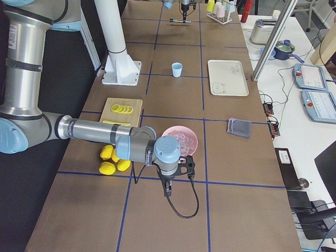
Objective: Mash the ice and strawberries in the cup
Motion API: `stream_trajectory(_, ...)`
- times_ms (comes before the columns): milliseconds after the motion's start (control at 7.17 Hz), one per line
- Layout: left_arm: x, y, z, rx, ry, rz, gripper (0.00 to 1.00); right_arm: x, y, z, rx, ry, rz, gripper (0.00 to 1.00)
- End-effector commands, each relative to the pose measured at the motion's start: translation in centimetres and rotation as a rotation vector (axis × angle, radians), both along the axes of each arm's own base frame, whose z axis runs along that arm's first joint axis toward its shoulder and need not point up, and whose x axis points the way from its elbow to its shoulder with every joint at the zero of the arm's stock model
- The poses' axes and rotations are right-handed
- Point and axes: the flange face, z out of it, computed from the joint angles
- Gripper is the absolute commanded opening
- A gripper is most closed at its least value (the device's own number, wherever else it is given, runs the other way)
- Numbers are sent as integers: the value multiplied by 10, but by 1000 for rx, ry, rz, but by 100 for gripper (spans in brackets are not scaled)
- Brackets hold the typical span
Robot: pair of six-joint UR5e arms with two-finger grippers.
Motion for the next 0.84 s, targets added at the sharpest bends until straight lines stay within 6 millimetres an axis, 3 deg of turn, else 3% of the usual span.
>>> stream_trajectory(0, 2, 1, 2, 0, -4, 4, 7, 0, 1, 1, -1, 0, 0, 100)
stream_trajectory(139, 3, 1, 2, 6, -4, 13, 61, 0, 1, 1, -1, 0, 0, 100)
stream_trajectory(279, 3, 0, -1, 32, 9, 13, 100, 0, 0, -1, 2, 0, 0, 100)
stream_trajectory(558, 3, -2, -13, 53, 28, 13, 100, 0, -1, -3, 6, 0, 0, 99)
stream_trajectory(697, 0, -4, -35, 103, 45, 30, 100, 0, -1, -4, 7, 1, 1, 100)
